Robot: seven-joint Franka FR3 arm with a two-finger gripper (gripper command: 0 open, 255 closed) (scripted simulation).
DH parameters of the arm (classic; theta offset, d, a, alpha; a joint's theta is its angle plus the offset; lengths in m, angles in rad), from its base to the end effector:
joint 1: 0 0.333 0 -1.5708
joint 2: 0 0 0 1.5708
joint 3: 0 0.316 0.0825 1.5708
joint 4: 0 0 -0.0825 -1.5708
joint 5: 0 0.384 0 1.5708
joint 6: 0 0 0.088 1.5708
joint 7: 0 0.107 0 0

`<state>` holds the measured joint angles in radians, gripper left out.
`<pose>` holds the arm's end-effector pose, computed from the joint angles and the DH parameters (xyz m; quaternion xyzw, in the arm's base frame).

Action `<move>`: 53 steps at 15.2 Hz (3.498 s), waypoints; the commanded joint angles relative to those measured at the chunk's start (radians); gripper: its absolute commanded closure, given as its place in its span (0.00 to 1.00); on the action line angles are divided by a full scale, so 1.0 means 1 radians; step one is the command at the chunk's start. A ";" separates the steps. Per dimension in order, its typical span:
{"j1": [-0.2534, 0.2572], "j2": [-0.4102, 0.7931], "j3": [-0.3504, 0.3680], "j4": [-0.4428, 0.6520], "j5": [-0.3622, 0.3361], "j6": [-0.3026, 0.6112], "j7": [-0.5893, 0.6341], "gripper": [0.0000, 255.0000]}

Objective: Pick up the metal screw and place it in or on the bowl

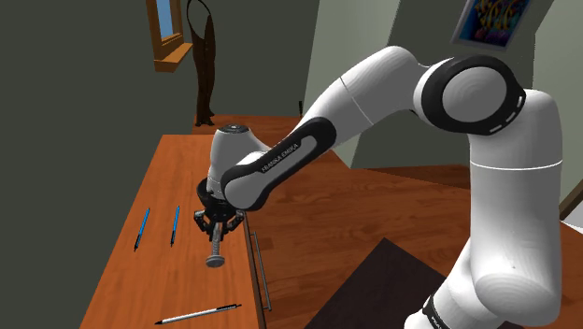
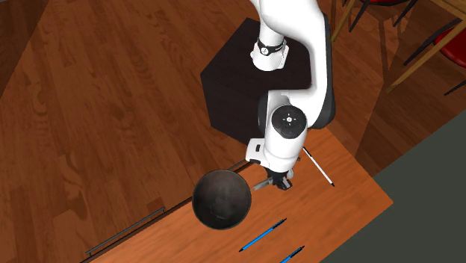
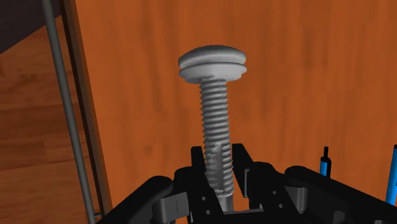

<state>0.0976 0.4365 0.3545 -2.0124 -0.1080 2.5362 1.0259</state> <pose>0.5571 0.2631 0.2585 -0.9630 0.2601 -0.0172 0.0690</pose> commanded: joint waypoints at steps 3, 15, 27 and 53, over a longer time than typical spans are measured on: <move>-0.011 -0.043 0.013 0.003 0.020 -0.044 -0.011 1.00; -0.033 -0.145 0.039 0.039 0.069 -0.177 -0.035 1.00; -0.045 -0.219 0.052 0.102 0.104 -0.310 -0.050 1.00; -0.133 0.170 -0.052 0.545 0.033 -0.391 -0.253 1.00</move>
<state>-0.0370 0.6004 0.3031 -1.4598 -0.0734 2.1308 0.7712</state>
